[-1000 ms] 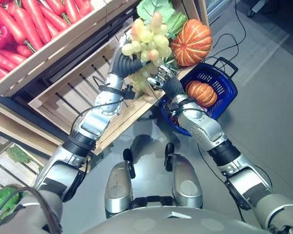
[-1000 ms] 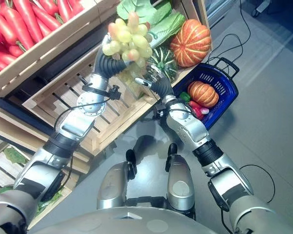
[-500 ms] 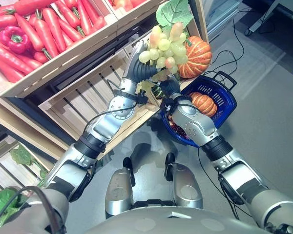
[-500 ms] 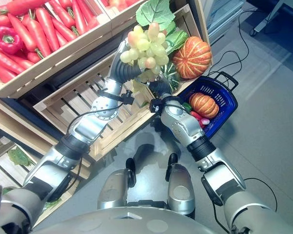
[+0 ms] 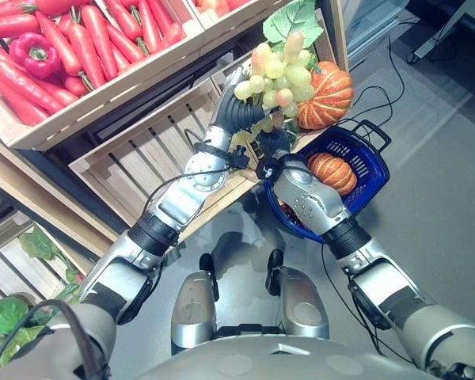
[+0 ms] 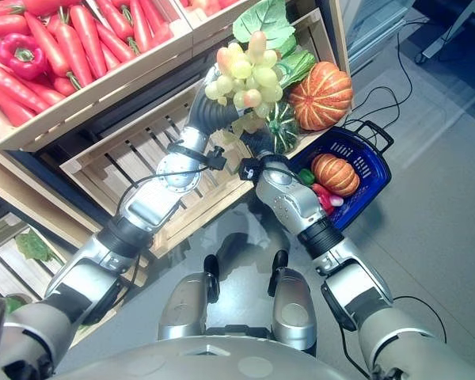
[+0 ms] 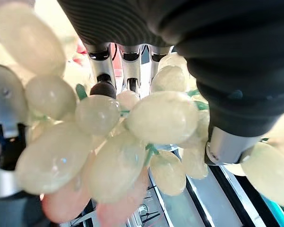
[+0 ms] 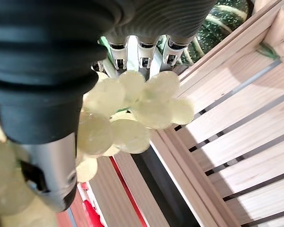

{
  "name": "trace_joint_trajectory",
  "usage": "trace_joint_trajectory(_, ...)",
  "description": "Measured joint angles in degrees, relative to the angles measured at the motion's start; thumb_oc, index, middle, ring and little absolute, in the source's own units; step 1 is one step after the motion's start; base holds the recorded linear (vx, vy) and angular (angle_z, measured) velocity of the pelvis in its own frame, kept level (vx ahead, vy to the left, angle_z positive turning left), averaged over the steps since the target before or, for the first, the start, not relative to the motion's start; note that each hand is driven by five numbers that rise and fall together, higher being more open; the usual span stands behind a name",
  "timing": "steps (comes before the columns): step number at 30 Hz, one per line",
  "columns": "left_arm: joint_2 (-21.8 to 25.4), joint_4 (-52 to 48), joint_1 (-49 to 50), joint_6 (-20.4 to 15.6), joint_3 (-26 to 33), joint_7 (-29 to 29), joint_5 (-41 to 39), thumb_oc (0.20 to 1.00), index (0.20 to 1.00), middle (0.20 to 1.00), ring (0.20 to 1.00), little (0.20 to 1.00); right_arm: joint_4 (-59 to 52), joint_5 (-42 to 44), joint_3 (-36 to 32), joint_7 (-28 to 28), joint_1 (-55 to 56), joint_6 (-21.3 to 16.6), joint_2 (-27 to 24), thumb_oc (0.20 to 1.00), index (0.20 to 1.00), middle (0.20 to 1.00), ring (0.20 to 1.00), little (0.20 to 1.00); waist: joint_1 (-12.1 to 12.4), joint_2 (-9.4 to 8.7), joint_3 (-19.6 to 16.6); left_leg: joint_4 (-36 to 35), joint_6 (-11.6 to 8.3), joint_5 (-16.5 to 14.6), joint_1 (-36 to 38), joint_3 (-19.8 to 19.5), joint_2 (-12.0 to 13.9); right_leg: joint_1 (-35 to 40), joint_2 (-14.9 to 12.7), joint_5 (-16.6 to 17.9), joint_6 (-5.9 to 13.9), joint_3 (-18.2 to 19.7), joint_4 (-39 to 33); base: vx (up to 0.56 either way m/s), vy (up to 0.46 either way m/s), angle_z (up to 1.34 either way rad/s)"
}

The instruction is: Pick up fruits and vegetables into the basket

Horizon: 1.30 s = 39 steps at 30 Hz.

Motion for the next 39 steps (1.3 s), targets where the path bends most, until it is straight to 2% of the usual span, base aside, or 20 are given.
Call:
trace_joint_trajectory(4, 0.07, 0.03, 0.0, 0.3, 0.07, 0.72, -0.18, 0.2, 0.2, 0.2, 0.2, 0.2, 0.1, -4.17, 0.19, 0.26, -0.6, -1.72, -0.08, 0.2, 0.2, 0.2, 0.2, 0.2, -0.01, 0.0, 0.0, 0.02, 0.0, -0.01, -0.3, -0.19, -0.02, -0.13, -0.01, 0.0, 0.0, -0.19, -0.04, 0.0, 0.0, 0.0)
trace_joint_trajectory(12, 0.17, 0.03, -0.06, 0.31, 0.28, 1.79, -1.29, 0.2, 0.2, 0.2, 0.2, 0.2, 0.09, -12.1, 1.11, 0.62, -1.22, -1.8, -0.84, 0.2, 0.2, 0.2, 0.2, 0.2, 0.15, 0.0, 0.0, 0.04, 0.04, 0.04, -1.24, -0.37, -0.11, -0.96, -0.17, -0.01, 0.01, -0.39, 0.04, 0.0, 0.0, 0.0)
trace_joint_trajectory(19, -0.15, 0.32, -0.26, 1.79, 0.17, 1.2, -1.43, 0.2, 0.2, 0.2, 0.2, 0.2, 0.09, -12.97, 1.33, 2.32, -1.54, -1.52, -2.82, 0.2, 0.2, 0.2, 0.2, 0.2, 0.43, 0.03, 0.03, -0.04, 0.01, 0.1, -1.38, -0.61, -0.15, -1.0, -0.17, -0.02, 0.01, -0.64, -0.06, 0.0, -0.01, 0.01)
trace_joint_trajectory(25, -0.49, 0.46, -0.33, 2.6, 0.13, 0.25, -5.21, 0.2, 0.2, 0.2, 0.2, 0.2, 0.11, -11.89, 1.34, 2.75, -1.53, -1.37, -3.95, 0.2, 0.2, 0.2, 0.2, 0.2, 0.84, 0.06, 0.07, -0.05, 0.02, 0.1, -1.39, -0.64, -0.15, -0.95, -0.17, -0.03, 0.0, -0.63, -0.03, 0.0, -0.016, 0.0)
trace_joint_trajectory(27, -1.03, 0.57, -0.33, 2.68, 0.03, -0.25, -6.06, 0.454, 0.454, 0.454, 0.454, 0.454, 0.13, -11.17, 1.34, 2.75, -1.53, -1.37, -4.16, 0.2, 0.2, 0.2, 0.2, 0.2, 1.02, 0.08, 0.09, -0.04, 0.02, 0.1, -1.39, -0.64, -0.15, -0.95, -0.17, -0.03, 0.0, -0.63, 0.0, 0.0, 0.0, 0.0)
trace_joint_trajectory(28, -1.1, 0.67, -0.33, 2.9, 0.02, -0.64, -6.39, 0.752, 0.752, 0.752, 0.752, 0.752, 0.24, -10.72, 1.34, 2.76, -1.53, -1.37, -4.19, 0.2, 0.2, 0.2, 0.2, 0.2, 1.09, 0.09, 0.1, -0.04, 0.02, 0.1, -1.38, -0.64, -0.15, -0.95, -0.17, -0.03, 0.0, -0.63, 0.0, 0.0, 0.0, 0.0)
trace_joint_trajectory(29, -1.16, 0.91, -0.33, 3.26, 0.02, -0.98, -6.41, 1.0, 1.0, 1.0, 1.0, 1.0, 0.43, -10.37, 1.34, 2.76, -1.53, -1.37, -4.23, 0.2, 0.2, 0.2, 0.2, 0.2, 1.11, 0.09, 0.1, -0.04, 0.02, 0.1, -1.38, -0.65, -0.15, -0.95, -0.18, -0.03, 0.0, -0.63, 0.0, 0.0, 0.0, 0.0)
trace_joint_trajectory(39, -1.51, 1.71, -0.84, 6.14, -0.02, -4.23, -6.85, 1.0, 1.0, 1.0, 1.0, 1.0, 1.8, -9.24, 1.33, 2.93, -1.52, -1.37, -4.93, 0.2, 0.2, 0.2, 0.2, 0.2, 0.69, 0.35, 0.29, -0.02, 0.03, 0.09, -1.37, -0.54, -0.19, -0.99, -0.2, -0.04, 0.01, -0.54, 0.0, 0.0, -0.003, 0.0)
